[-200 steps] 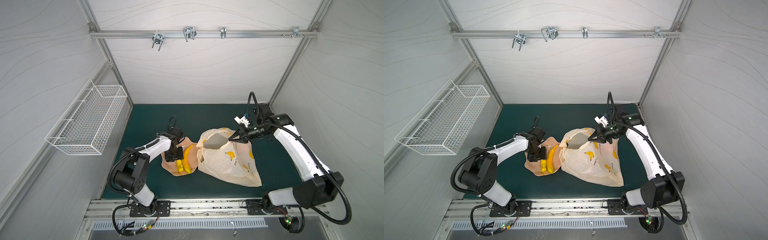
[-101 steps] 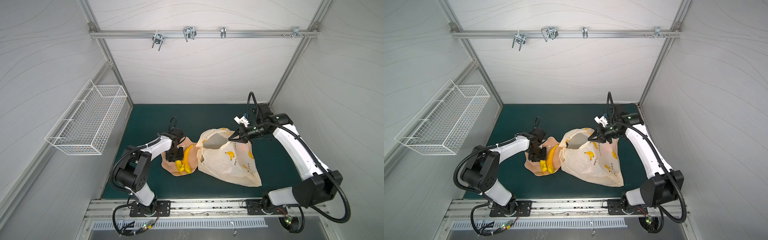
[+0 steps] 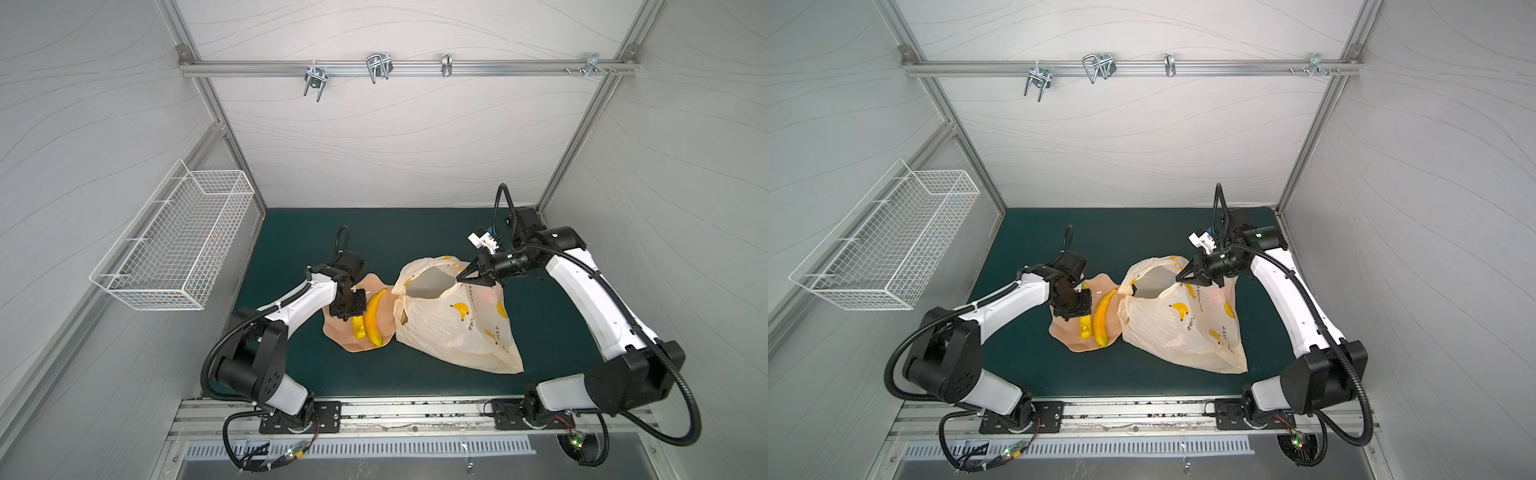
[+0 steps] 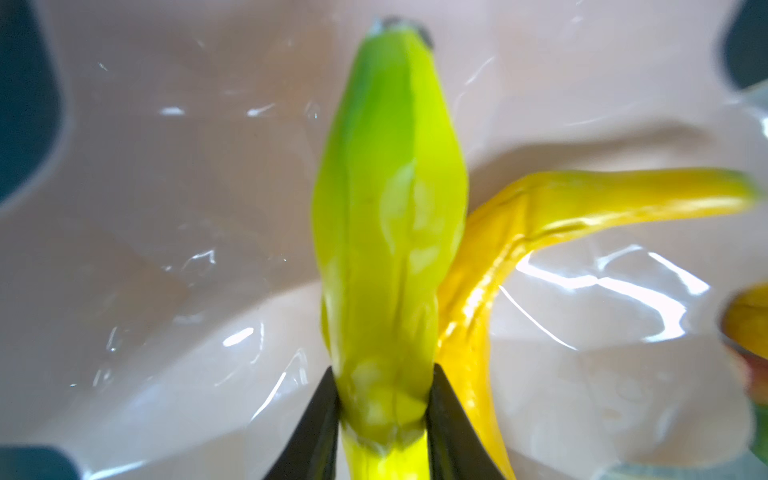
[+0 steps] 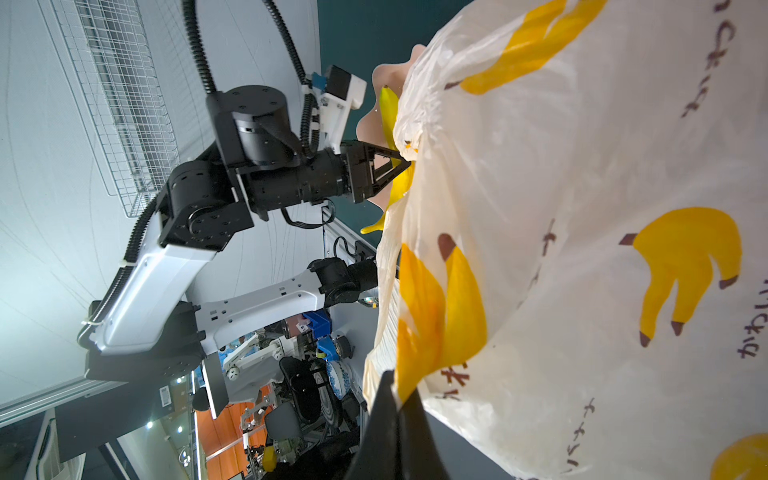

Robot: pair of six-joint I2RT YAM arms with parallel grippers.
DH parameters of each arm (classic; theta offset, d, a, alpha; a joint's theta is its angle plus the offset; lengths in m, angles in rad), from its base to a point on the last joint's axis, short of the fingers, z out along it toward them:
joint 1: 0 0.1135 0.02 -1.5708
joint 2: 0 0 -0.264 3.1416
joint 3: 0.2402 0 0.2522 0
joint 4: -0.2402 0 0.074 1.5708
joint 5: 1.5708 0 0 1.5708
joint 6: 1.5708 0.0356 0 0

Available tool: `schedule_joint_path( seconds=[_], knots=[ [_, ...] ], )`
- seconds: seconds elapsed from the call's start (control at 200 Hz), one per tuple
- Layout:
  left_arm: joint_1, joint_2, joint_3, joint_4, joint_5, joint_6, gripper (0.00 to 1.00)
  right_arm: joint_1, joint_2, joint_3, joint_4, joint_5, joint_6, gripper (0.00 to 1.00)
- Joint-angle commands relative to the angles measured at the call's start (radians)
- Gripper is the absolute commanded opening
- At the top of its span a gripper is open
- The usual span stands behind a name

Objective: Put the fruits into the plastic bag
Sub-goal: 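Close the left gripper on the banana tip and lift it, then carry the yellow banana with the left gripper toward the bag mouth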

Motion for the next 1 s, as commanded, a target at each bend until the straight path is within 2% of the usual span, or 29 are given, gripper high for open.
schedule_joint_path(
  seconds=[0.0, 0.17, 0.335, 0.605, 0.775, 0.915, 0.99],
  knots=[
    [0.006, -0.085, 0.097, -0.015, -0.003, 0.071, 0.26, -0.006, -0.003, 0.025, -0.038, -0.006, -0.018, 0.00],
    [0.007, -0.160, 0.189, -0.025, -0.015, 0.222, 0.30, -0.006, -0.002, 0.025, -0.041, -0.011, -0.024, 0.00],
    [0.006, -0.198, 0.211, 0.019, 0.015, 0.380, 0.25, -0.007, -0.003, 0.025, -0.044, -0.014, -0.029, 0.00],
    [-0.005, -0.208, 0.253, 0.066, 0.144, 0.608, 0.20, -0.008, 0.003, 0.031, -0.060, -0.014, -0.041, 0.00],
    [-0.081, -0.209, 0.268, 0.072, 0.199, 0.737, 0.15, -0.009, 0.009, 0.047, -0.083, -0.012, -0.054, 0.00],
    [-0.158, -0.252, 0.202, 0.129, 0.253, 0.852, 0.11, -0.010, 0.013, 0.054, -0.090, -0.010, -0.060, 0.00],
    [-0.189, -0.262, 0.169, 0.157, 0.245, 0.886, 0.09, -0.011, 0.016, 0.055, -0.090, -0.014, -0.060, 0.00]
  ],
)
